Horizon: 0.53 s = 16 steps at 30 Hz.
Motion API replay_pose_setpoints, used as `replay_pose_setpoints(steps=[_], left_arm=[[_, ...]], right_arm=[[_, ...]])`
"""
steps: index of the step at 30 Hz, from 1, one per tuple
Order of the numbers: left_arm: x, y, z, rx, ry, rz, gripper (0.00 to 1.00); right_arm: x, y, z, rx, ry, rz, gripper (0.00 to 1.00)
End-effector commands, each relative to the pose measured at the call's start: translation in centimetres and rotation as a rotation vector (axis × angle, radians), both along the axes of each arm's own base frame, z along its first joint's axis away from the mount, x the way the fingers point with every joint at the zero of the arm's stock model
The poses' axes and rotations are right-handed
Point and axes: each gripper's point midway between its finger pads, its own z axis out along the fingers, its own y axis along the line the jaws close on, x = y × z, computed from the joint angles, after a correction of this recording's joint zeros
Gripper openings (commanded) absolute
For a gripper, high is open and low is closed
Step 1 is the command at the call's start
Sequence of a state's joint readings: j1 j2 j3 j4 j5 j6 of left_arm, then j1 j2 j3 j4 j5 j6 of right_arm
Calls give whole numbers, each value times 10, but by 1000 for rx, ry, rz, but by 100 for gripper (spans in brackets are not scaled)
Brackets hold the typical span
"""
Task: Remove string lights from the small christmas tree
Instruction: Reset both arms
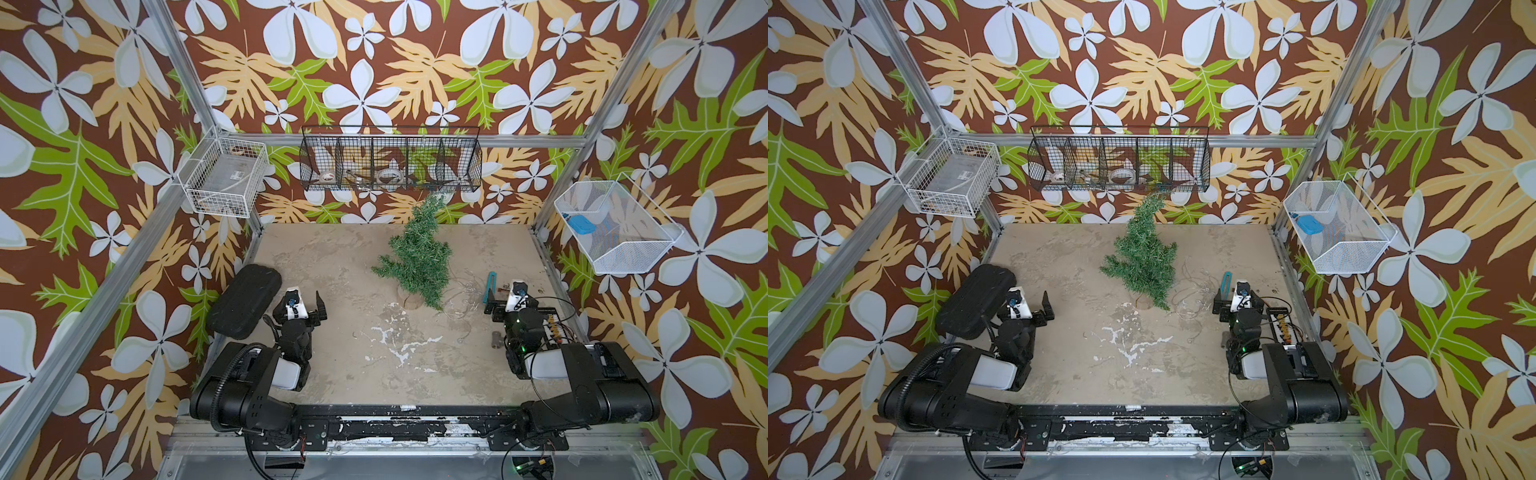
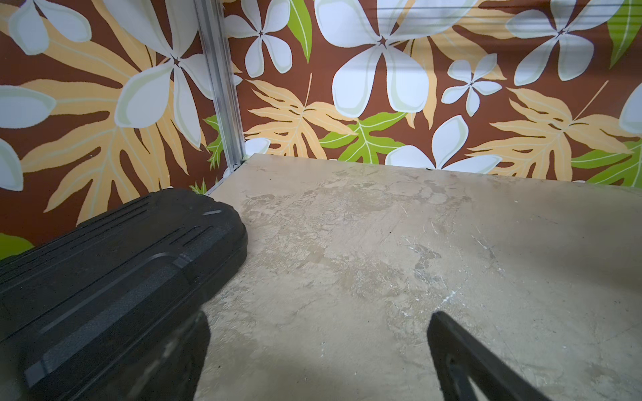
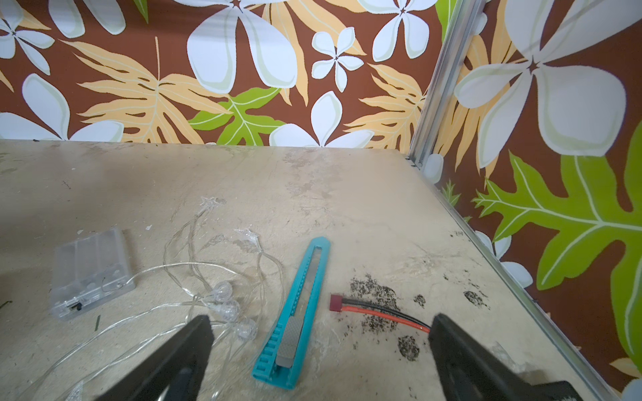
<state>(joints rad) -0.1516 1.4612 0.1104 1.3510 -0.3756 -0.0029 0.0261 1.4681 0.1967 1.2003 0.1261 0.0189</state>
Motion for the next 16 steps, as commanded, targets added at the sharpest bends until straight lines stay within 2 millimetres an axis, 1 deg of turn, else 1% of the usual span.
replay_pose_setpoints(steps=[1, 9, 13, 16], left_arm=[[1, -1, 11, -15, -48, -7, 100], [1, -1, 11, -17, -51, -6, 100], [5, -2, 9, -23, -35, -13, 100], [3, -1, 11, -20, -45, -12, 100]], right_arm=[[1, 2, 3, 6, -12, 11, 100], [1, 2, 3, 7, -13, 11, 100], [1, 1, 3, 8, -13, 10, 100], [1, 1, 3, 8, -12, 9, 100]])
